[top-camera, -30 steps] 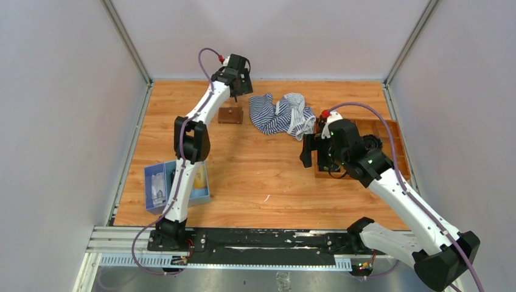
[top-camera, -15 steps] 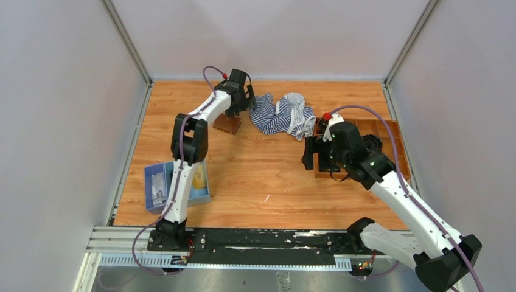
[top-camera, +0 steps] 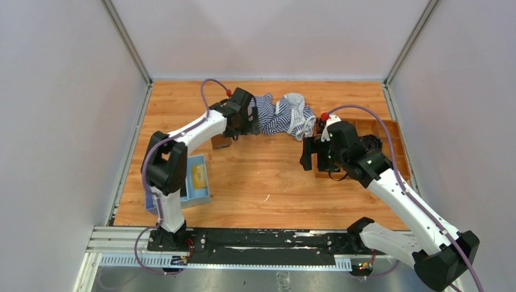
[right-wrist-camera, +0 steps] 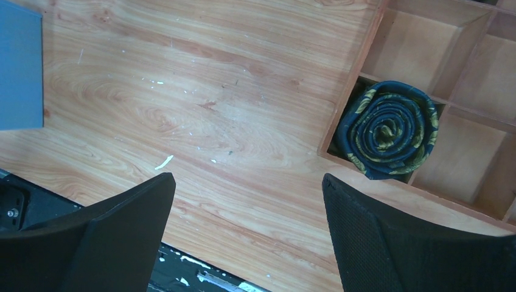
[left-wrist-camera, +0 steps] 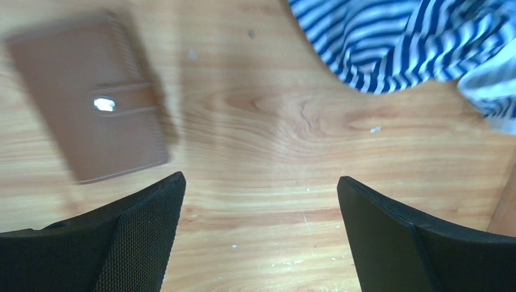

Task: Take the credit cards out of the card holder
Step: Move the card holder to the center of the board.

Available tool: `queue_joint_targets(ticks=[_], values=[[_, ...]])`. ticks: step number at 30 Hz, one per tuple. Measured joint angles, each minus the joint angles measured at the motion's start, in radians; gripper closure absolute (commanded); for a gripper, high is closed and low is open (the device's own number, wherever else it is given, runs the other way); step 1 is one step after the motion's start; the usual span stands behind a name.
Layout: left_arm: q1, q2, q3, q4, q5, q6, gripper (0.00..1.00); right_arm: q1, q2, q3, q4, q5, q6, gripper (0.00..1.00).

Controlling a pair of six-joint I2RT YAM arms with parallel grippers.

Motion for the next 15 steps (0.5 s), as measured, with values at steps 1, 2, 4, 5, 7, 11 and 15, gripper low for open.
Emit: queue_joint_targets(ticks=[1,2,4,5,7,11,15], values=[[0.002,-0.031,0.001,-0.003,-0.029,0.008,0.0,0.0,0.0,0.0,0.0,-0.006,0.003,0.05],[0.006,-0.063,0.008,-0.011,-0.063,0.017,0.0,0.0,0.0,0.0,0.0,-0.011,0.007,0.05],[0.016,-0.098,0.047,-0.038,-0.122,0.035,0.0,0.001,-0.001,0.0,0.0,-0.018,0.014,0.05],[0.024,-0.101,0.077,-0.051,-0.146,0.042,0.0,0.001,-0.002,0.0,0.0,-0.023,0.017,0.05],[0.044,-0.093,0.118,-0.061,-0.179,0.047,0.0,0.003,-0.006,0.0,0.0,-0.031,0.02,0.05],[0.086,-0.037,0.132,-0.091,-0.215,0.045,0.0,0.006,-0.029,-0.009,0.002,-0.039,0.023,0.05],[0.119,0.051,0.132,-0.129,-0.217,0.029,0.0,0.006,-0.055,-0.024,0.0,-0.038,0.026,0.05]])
